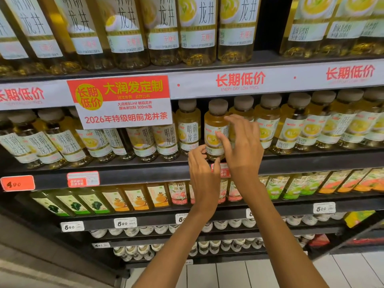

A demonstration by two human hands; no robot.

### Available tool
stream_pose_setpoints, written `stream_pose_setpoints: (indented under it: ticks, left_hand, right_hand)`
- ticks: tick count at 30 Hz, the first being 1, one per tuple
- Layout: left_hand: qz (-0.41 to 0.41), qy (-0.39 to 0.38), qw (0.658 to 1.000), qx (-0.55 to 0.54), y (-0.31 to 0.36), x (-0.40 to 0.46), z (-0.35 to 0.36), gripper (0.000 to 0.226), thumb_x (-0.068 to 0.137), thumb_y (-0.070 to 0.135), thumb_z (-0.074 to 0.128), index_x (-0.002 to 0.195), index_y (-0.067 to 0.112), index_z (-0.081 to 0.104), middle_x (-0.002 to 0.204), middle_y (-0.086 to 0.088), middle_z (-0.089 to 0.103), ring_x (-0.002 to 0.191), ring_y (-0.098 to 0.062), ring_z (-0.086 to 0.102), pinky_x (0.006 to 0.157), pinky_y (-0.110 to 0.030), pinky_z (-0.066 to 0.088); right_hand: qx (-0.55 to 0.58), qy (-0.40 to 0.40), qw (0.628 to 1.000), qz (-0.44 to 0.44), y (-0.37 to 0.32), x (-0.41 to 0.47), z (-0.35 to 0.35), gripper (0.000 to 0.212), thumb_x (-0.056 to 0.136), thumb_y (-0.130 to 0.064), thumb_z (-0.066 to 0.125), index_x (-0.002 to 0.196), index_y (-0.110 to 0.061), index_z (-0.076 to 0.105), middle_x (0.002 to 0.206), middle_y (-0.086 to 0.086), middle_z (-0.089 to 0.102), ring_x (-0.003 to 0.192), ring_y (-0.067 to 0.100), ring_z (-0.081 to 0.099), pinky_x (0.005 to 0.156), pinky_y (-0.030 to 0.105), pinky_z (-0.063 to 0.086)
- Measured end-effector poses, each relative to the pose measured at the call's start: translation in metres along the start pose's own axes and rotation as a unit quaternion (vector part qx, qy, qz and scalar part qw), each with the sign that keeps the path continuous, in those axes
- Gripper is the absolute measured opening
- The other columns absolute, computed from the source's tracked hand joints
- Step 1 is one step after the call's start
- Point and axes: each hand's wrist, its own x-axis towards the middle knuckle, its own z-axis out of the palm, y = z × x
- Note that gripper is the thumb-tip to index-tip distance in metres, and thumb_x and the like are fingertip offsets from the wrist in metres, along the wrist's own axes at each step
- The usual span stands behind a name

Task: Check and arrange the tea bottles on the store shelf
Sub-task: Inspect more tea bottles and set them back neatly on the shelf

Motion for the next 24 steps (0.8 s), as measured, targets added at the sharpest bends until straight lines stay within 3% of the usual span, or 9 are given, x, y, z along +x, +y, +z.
stream_pose_setpoints:
  ticks: [6,11,14,17,21,24]
  left_hand:
    - [-0.017,-0.047,0.999,-0.008,0.000,0.003,-0.006,0.049,0.089,0.000,0.059,0.136,0.002,0.045,0.133,-0.012,0.047,0.123,-0.021,0.047,0.103,-0.034,0.041]
    - [-0.026,-0.067,0.996,-0.048,-0.004,0.006,-0.018,0.043,0.089,-0.006,0.057,0.131,0.002,0.051,0.126,-0.012,0.055,0.116,-0.021,0.054,0.099,-0.034,0.045]
    - [-0.054,-0.040,0.995,-0.077,-0.008,0.007,-0.028,0.039,0.088,-0.008,0.056,0.124,0.007,0.056,0.116,-0.008,0.061,0.105,-0.016,0.059,0.093,-0.034,0.050]
    - [-0.072,0.004,0.994,-0.084,-0.014,0.008,-0.038,0.034,0.090,-0.006,0.054,0.120,0.009,0.058,0.112,-0.006,0.063,0.100,-0.014,0.061,0.090,-0.033,0.052]
    - [-0.083,0.014,0.994,-0.063,-0.024,0.008,-0.049,0.031,0.090,-0.006,0.051,0.116,0.008,0.060,0.110,-0.006,0.064,0.100,-0.015,0.061,0.090,-0.035,0.053]
    - [-0.084,0.018,0.995,-0.057,-0.029,0.007,-0.055,0.033,0.089,-0.009,0.049,0.117,0.006,0.060,0.111,-0.008,0.064,0.102,-0.013,0.059,0.092,-0.023,0.049]
  right_hand:
    - [-0.017,-0.002,1.000,0.007,-0.005,0.006,0.004,0.034,0.078,-0.014,0.077,0.108,-0.002,0.065,0.104,0.014,0.066,0.094,0.033,0.061,0.061,0.030,0.047]
    - [0.005,0.029,1.000,0.006,-0.025,0.011,0.010,0.031,0.077,-0.008,0.076,0.105,0.000,0.064,0.103,0.017,0.064,0.093,0.034,0.060,0.060,0.033,0.049]
    - [0.009,0.032,0.998,-0.052,-0.043,0.018,0.019,0.025,0.080,-0.008,0.073,0.101,0.001,0.065,0.094,0.017,0.064,0.089,0.032,0.059,0.067,0.035,0.050]
    - [-0.057,0.001,0.992,-0.109,-0.057,0.028,0.030,0.017,0.083,-0.018,0.072,0.085,-0.003,0.064,0.076,0.012,0.062,0.077,0.029,0.056,0.066,0.037,0.044]
    - [-0.138,-0.067,0.983,-0.100,-0.065,0.029,0.040,0.025,0.091,-0.029,0.061,0.080,-0.007,0.065,0.073,0.010,0.065,0.080,0.029,0.056,0.074,0.037,0.033]
    - [-0.122,-0.042,0.988,-0.088,-0.064,0.026,0.040,0.025,0.088,-0.028,0.066,0.078,-0.005,0.063,0.071,0.011,0.062,0.074,0.029,0.055,0.070,0.037,0.040]
